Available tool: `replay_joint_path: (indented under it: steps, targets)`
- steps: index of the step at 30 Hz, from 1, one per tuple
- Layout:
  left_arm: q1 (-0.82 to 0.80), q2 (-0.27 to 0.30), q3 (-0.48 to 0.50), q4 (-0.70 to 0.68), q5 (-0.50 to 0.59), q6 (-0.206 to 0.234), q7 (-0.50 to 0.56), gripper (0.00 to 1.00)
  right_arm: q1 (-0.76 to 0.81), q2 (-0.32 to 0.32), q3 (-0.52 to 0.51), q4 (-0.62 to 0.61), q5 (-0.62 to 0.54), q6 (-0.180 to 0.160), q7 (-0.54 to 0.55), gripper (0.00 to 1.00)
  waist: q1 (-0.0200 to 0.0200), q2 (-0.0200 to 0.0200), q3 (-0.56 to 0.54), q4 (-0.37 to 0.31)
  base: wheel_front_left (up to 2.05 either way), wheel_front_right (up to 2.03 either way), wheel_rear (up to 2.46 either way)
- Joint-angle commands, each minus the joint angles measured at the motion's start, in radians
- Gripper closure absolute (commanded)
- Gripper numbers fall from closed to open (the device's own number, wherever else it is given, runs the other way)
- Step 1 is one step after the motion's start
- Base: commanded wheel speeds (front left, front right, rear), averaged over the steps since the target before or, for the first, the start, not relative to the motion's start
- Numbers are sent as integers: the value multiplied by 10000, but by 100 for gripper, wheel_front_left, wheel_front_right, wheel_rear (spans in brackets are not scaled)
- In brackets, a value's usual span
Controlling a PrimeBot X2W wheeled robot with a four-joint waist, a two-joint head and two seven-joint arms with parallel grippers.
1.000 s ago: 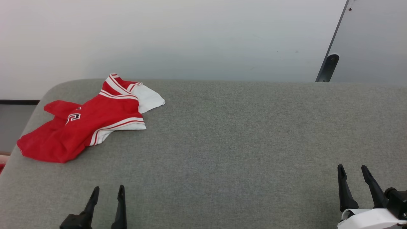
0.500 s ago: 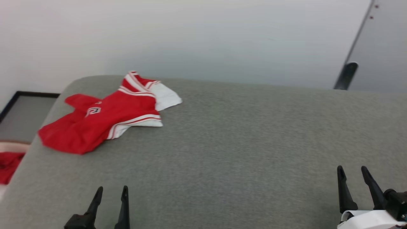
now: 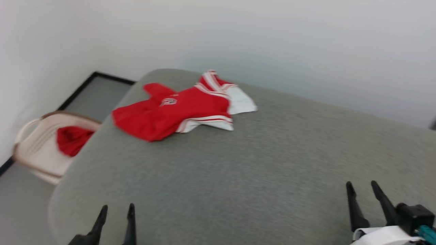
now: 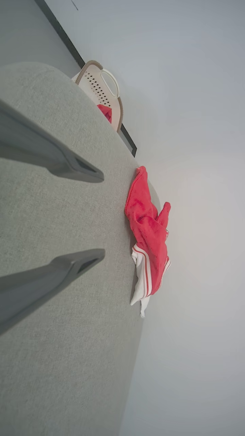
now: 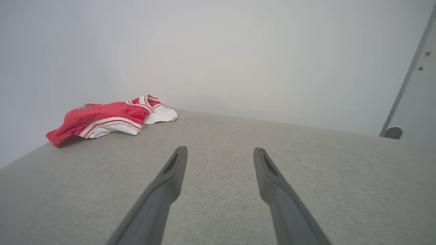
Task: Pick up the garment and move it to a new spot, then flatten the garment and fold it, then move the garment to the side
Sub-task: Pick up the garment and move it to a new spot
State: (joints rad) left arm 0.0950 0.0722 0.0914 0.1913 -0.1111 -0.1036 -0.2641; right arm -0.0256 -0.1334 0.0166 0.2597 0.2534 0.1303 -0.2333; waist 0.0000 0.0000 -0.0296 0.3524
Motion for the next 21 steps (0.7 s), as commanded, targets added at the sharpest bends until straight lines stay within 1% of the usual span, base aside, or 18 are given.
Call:
replay_joint_path:
  steps: [1, 6, 13, 17, 21]
  targets:
    - [154, 7, 40, -30, -26, 38, -6, 0, -47, 14, 100, 32, 123, 8, -24, 0, 0, 0, -197, 1336, 0, 0, 0]
    - [492, -101, 524, -573, -358, 317, -6, 0, -854, -154, 1096, 236, 210, 6, 204, 0, 0, 0, 193, 1661, 0, 0, 0]
    - [1174, -215, 942, -1423, -871, 828, -6, 0, -2163, -433, 2611, 947, 612, 6, 251, 0, 0, 0, 517, 1867, 0, 0, 0]
    - [1455, -216, 766, -1721, -1176, 1157, -6, 0, -2609, -601, 3189, 1380, 929, 6, 116, 0, 0, 0, 553, 1874, -17, -17, -17]
    - [1603, -213, 481, -1902, -1281, 1399, -6, 0, -2731, -729, 3414, 1662, 1216, 6, -63, 0, 0, 0, 522, 1850, -8, -8, -8]
